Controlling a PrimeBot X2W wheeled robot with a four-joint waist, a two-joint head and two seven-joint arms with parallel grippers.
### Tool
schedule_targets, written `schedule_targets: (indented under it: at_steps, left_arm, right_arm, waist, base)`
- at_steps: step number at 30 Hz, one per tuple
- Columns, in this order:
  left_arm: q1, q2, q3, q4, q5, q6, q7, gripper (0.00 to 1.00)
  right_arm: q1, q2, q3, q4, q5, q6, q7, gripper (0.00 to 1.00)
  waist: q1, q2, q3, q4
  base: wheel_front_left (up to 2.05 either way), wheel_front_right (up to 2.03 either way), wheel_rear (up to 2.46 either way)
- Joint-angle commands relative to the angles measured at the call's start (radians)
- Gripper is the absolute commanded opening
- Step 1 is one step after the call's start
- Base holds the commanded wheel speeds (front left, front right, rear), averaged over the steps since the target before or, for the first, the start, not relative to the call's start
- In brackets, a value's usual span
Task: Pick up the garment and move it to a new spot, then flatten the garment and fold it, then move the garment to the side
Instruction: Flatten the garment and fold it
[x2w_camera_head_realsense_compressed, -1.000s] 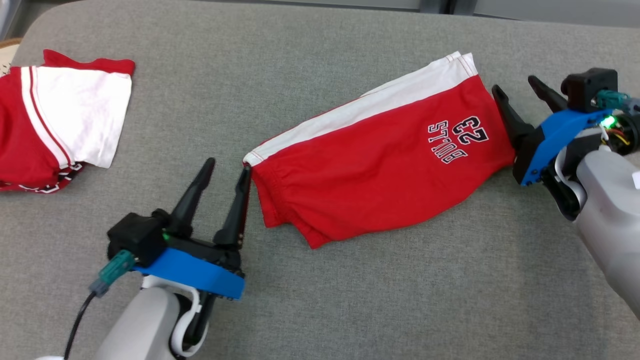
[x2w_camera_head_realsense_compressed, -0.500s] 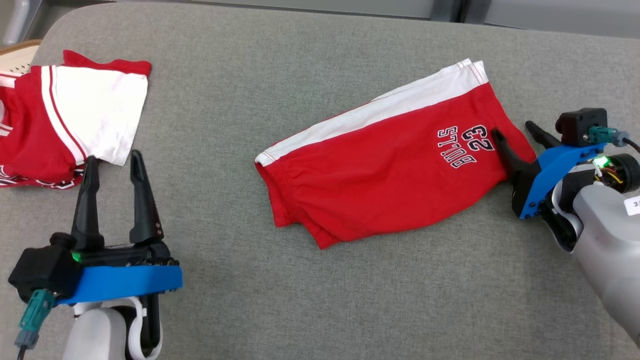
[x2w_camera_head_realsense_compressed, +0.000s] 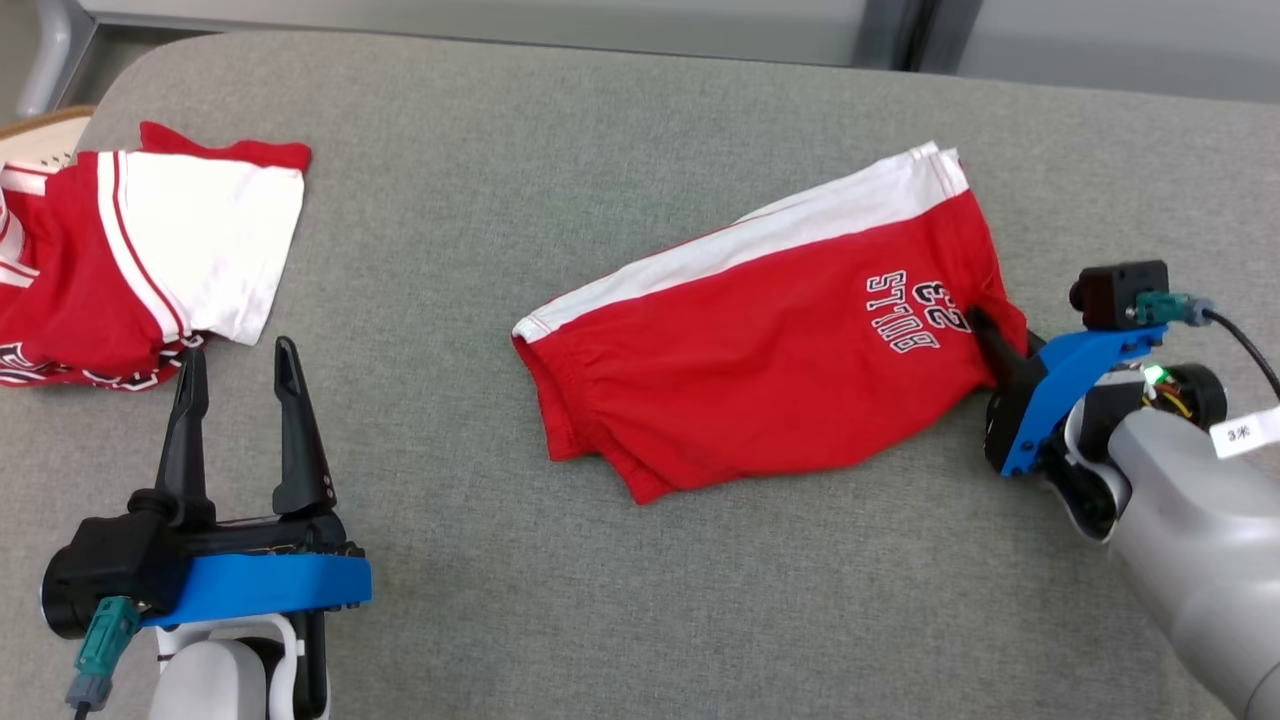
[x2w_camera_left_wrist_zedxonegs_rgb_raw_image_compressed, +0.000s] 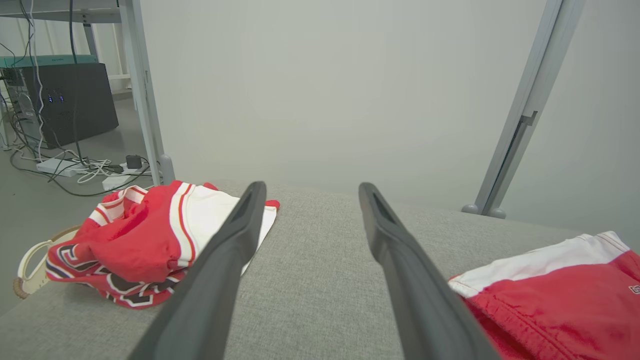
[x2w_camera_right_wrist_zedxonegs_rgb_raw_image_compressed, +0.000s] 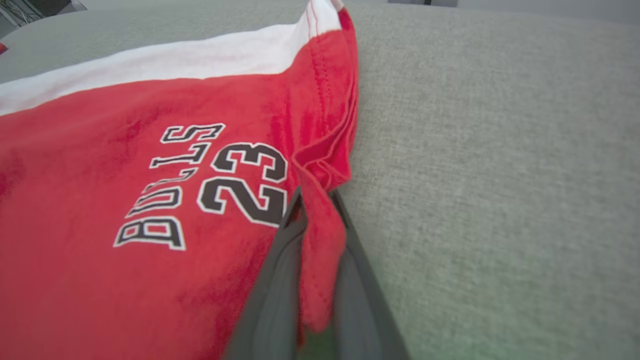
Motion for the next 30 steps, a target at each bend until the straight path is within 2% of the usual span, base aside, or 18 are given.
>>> schedule_targets:
  at_steps: [1,9,17,22,30]
  left_arm:
    - [0.006,-0.003,0.003,0.005,0.007,-0.003,-0.005,1.00]
    - [0.041,-0.005,0.001,0.024,0.014,-0.016,-0.005,1.00]
    - [0.103,-0.005,0.013,0.028,0.024,-0.022,-0.005,1.00]
    - [0.115,-0.005,0.004,0.026,0.022,-0.023,-0.005,1.00]
    - [0.121,-0.005,0.009,0.026,0.021,-0.025,-0.005,1.00]
  right_arm:
    - [0.041,0.003,0.003,-0.004,0.019,0.000,-0.008,0.00]
    - [0.154,-0.024,-0.020,-0.073,0.110,0.000,-0.086,0.00]
    - [0.336,-0.110,-0.116,-0.155,0.184,0.000,-0.115,0.00]
    - [0.401,-0.169,-0.225,-0.149,0.155,0.000,-0.115,0.00]
    - [0.431,-0.142,-0.342,-0.166,0.076,0.000,-0.115,0.00]
  waist:
    - [0.0001,0.0000,-0.015,-0.010]
    - [0.0001,0.0000,-0.101,-0.068]
    - [0.0001,0.0000,-0.184,-0.138]
    - [0.0001,0.0000,-0.194,-0.152]
    - [0.0001,0.0000,-0.203,-0.162]
  base:
    - [0.00,0.00,0.00]
    - [0.00,0.00,0.00]
    - [0.00,0.00,0.00]
    - [0.00,0.00,0.00]
    - [0.00,0.00,0.00]
